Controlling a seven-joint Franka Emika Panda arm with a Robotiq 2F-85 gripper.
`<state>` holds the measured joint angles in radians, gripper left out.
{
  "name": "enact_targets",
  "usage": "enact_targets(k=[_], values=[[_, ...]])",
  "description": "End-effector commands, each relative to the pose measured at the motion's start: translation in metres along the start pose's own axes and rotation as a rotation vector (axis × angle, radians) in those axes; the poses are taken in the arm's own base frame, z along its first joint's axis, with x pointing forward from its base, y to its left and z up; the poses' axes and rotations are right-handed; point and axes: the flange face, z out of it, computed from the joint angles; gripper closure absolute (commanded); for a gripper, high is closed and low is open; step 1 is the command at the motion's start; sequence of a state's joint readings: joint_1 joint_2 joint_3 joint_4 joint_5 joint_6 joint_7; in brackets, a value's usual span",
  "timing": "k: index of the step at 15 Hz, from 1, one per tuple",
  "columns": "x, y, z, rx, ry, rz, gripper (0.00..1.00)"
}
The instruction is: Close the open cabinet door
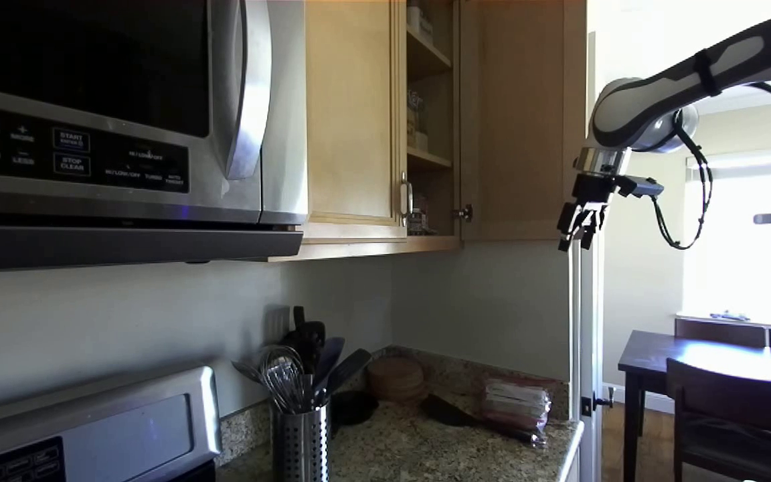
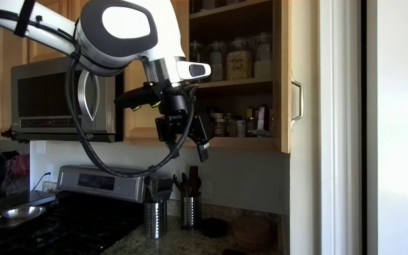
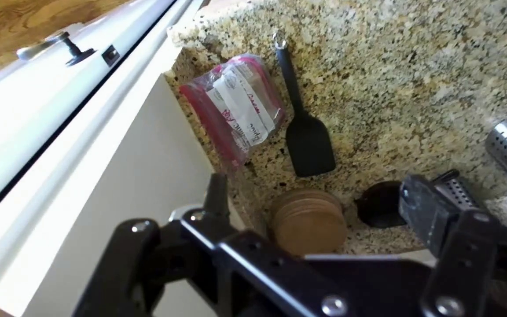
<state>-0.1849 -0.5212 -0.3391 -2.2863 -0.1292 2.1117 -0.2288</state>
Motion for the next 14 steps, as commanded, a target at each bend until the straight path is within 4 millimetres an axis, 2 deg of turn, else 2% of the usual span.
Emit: enact_targets(k=[1, 7, 10, 14], values=[[0.001, 0.019, -0.001, -0.052, 0.082, 0.039, 0.0], [0.001, 0.043, -0.024, -0.219, 0.23, 0.164, 0.0], [-0.009, 0.054, -0.041, -0.289, 0.25, 0.225, 0.0], [-0.02, 0.07, -0.053, -0.338, 0.283, 0.309, 0.0]])
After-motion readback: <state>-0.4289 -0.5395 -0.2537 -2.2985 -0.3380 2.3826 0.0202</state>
